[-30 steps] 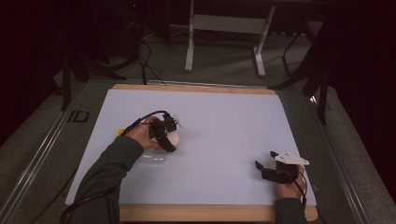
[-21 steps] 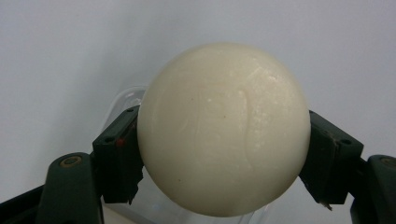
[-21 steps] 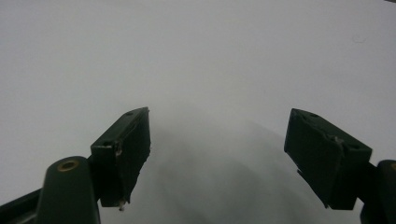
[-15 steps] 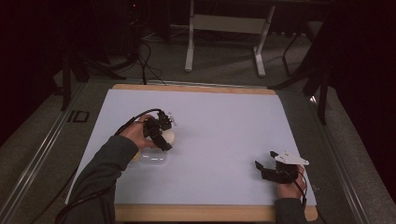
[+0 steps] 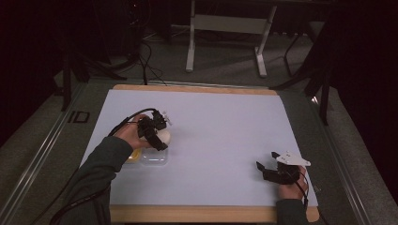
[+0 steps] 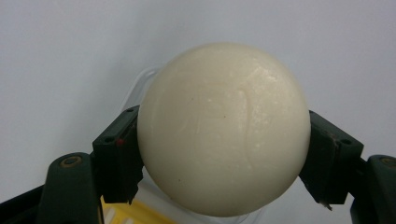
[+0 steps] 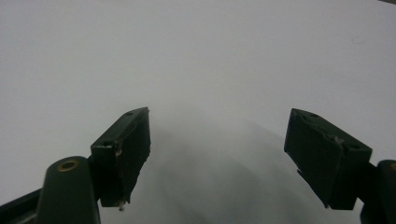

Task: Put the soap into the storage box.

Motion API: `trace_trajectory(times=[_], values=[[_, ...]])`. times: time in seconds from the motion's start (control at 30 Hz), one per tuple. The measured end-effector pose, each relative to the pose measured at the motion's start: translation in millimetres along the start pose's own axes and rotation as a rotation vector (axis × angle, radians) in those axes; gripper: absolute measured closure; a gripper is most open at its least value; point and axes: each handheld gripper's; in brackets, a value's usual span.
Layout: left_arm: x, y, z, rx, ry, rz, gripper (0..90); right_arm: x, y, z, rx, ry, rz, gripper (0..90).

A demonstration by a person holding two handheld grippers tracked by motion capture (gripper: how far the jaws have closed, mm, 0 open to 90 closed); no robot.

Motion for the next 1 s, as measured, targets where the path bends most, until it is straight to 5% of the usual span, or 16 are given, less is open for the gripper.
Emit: trace_trajectory(times=[1.0], values=[[-24.8,9.8,-13.8,0.031,0.087,-0.032,25.7,-0.1,0.1,0.1,-0.001,0.0,0.002,22.2]])
Point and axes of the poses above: each handheld gripper's, and its own axes: y roughly backward along the jaws, x roughly out of its top, z roughly to its right, and after that the axes turned 4 degrees about z, right-handed
